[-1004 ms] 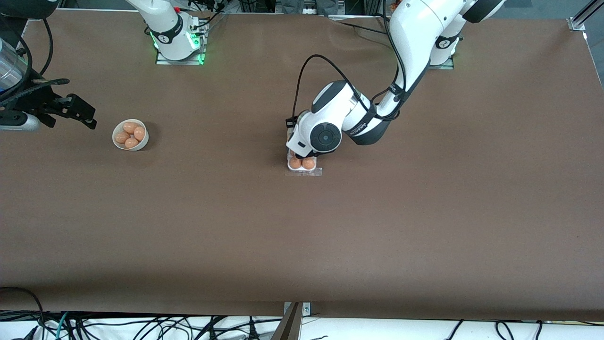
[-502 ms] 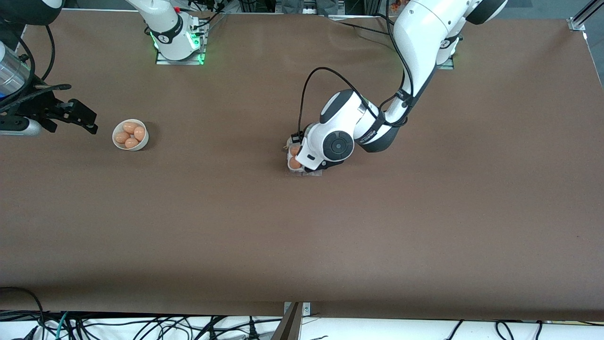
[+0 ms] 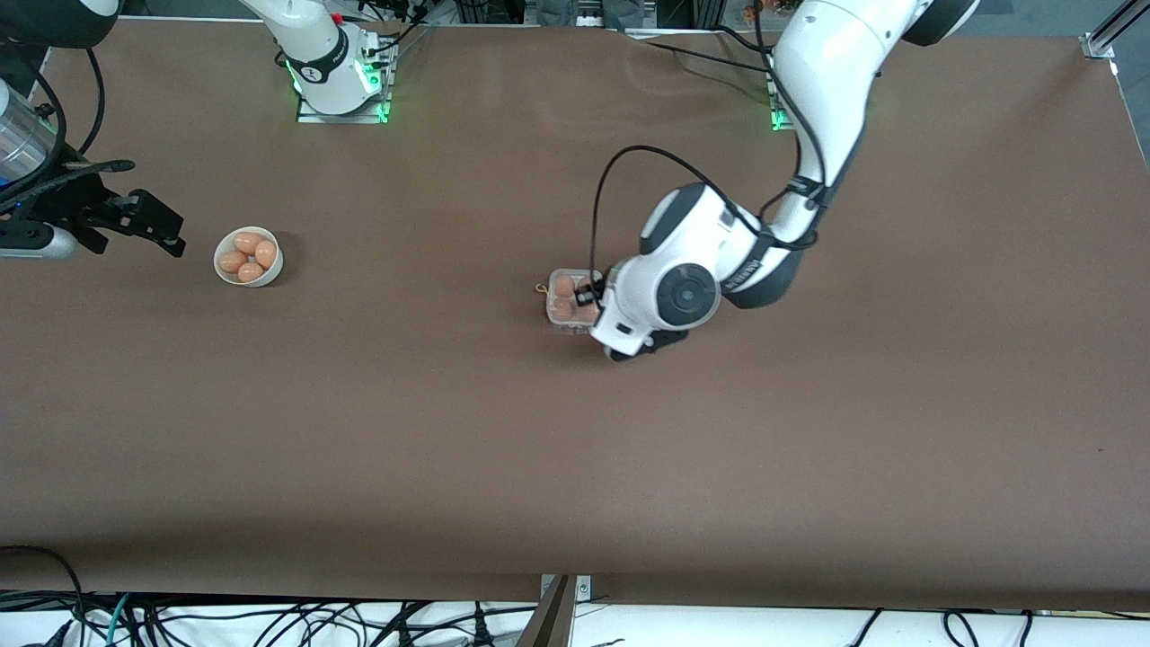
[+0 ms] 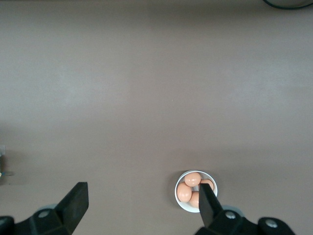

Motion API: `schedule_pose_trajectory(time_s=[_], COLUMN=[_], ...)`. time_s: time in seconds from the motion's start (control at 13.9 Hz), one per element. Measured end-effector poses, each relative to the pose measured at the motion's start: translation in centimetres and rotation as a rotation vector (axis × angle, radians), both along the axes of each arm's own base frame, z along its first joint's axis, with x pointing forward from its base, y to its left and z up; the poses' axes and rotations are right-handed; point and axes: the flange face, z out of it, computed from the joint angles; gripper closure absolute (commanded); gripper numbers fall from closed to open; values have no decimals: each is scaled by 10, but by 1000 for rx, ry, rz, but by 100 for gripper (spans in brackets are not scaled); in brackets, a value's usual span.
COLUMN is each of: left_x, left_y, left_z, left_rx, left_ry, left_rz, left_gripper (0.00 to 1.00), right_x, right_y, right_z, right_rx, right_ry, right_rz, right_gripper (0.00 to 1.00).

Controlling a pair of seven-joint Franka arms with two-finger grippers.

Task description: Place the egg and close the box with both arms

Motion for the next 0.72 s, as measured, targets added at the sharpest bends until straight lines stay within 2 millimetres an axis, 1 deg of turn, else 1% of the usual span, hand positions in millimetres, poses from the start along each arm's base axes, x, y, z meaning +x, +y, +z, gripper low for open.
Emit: schedule_pose_trajectory(time_s=[0.07,0.14,0.22,0.29,0.36,0.43,0.57,0.72], left_x=[23,45,62,75,85,92,99,105], left_y=[29,62,98,130,157,176,203,230], left_z=[19,40,57,71,82,92,107,117], left_rx=[7,23,48,70,97,135,214,252], left_ry=[-28,-70,-108,-142,-179,-216,-272,-295], left_rz=[10,3,-22,-55,-88,-117,-169,-178], left_gripper=[9,8,5,4,0,0,0,0], right_x=[0,0,0,0,0,0,0,0], right_y=[0,0,0,0,0,0,0,0], right_z=[0,0,0,0,0,0,0,0], right_rx=[0,0,0,0,0,0,0,0], right_ry=[0,0,0,0,0,0,0,0], right_rz=[0,0,0,0,0,0,0,0], right_gripper=[0,0,0,0,0,0,0,0])
